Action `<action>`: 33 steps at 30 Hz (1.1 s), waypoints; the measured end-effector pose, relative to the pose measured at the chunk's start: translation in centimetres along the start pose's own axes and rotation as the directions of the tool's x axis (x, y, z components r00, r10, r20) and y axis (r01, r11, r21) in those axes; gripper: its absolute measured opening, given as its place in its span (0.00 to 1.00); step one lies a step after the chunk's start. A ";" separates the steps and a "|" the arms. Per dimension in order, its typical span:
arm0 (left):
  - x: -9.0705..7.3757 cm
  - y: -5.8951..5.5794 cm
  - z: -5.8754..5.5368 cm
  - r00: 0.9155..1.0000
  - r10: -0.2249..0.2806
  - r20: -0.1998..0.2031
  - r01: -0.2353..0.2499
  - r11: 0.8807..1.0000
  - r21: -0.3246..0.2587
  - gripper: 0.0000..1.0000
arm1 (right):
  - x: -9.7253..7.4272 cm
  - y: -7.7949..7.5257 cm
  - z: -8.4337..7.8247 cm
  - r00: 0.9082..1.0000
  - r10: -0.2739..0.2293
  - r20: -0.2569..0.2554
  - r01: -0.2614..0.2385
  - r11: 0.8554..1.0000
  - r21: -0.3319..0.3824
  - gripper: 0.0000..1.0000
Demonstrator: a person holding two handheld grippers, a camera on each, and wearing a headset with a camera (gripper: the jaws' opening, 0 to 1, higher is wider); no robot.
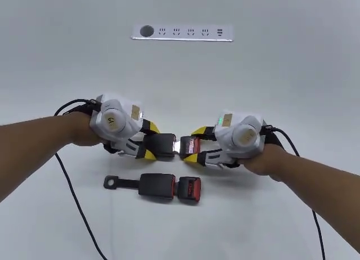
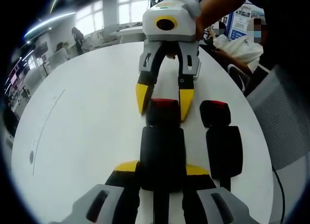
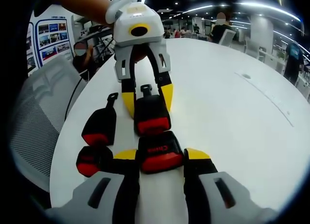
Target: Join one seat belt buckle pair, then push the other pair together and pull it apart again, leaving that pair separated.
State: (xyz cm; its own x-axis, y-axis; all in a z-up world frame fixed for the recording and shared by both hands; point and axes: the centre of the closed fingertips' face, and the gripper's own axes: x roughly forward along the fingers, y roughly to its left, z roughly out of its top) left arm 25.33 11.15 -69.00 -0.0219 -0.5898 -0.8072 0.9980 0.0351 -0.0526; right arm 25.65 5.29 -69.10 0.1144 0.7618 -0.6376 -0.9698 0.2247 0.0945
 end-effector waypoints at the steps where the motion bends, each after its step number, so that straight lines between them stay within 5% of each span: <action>1: 0.0 0.0 0.0 1.000 0.000 -0.001 0.000 1.000 0.000 0.33 | 0.0 0.0 0.0 1.000 0.000 -0.001 0.000 1.000 0.000 0.34; 33: 0.1 0.2 -0.2 1.000 -0.004 -0.011 0.004 1.000 0.007 0.34 | -3.5 -1.0 -2.9 1.000 0.005 -0.009 -0.005 1.000 -0.007 0.34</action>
State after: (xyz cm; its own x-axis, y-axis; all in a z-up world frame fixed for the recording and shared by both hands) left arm 25.47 11.30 -69.23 -0.0264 -0.5809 -0.8135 0.9983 0.0268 -0.0516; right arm 25.61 0.65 -69.19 0.1077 0.7574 -0.6441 -0.9718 0.2169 0.0925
